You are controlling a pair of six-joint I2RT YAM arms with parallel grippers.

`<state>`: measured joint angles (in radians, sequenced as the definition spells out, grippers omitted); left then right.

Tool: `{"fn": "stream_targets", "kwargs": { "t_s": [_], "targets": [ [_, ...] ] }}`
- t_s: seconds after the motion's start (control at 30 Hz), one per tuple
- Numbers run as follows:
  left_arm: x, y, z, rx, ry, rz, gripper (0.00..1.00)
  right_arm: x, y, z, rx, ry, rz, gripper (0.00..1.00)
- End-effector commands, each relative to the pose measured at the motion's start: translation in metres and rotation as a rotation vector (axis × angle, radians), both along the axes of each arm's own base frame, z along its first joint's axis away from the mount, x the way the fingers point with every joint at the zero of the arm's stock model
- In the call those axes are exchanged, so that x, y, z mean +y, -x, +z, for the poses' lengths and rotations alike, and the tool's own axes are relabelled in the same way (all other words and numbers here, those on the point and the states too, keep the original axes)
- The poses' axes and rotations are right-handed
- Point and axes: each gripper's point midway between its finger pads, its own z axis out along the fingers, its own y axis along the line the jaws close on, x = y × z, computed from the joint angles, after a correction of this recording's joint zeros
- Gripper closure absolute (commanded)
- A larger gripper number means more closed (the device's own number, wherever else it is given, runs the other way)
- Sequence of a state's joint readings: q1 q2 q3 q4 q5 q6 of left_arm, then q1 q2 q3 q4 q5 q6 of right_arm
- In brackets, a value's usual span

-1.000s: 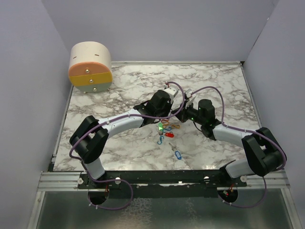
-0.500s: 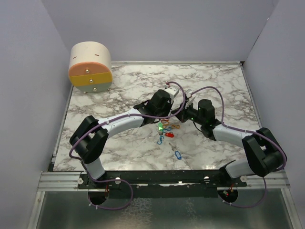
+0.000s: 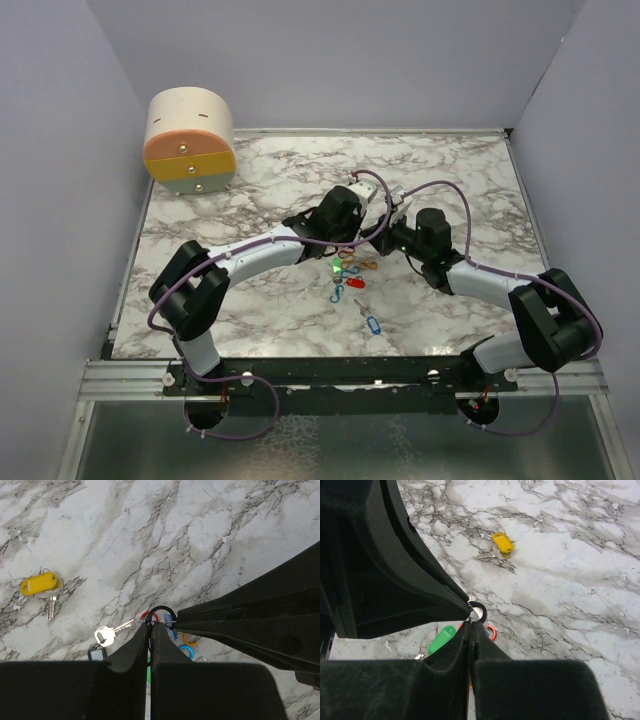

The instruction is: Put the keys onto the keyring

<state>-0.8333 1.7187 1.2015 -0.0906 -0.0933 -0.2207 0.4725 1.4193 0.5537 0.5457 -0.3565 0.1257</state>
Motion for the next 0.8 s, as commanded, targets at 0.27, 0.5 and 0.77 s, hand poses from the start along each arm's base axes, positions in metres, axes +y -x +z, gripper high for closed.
{"fn": "stream_targets", "kwargs": {
  "t_s": [0.27, 0.5, 0.77],
  "targets": [
    [-0.0124, 0.0084, -0.0005, 0.024, 0.004, -0.064, 1.00, -0.0052, -0.0078, 0.0122, -0.058, 0.004, -0.049, 0.99],
    [-0.0083, 0.0090, 0.0045, 0.013, 0.006, -0.055, 1.00, -0.0075, -0.0096, 0.0100, -0.054, 0.014, -0.064, 0.99],
    [-0.0062, 0.0096, 0.0052, 0.010, 0.005, -0.051, 1.00, -0.0110, -0.0092, 0.0117, -0.061, 0.019, -0.078, 0.99]
  ]
}}
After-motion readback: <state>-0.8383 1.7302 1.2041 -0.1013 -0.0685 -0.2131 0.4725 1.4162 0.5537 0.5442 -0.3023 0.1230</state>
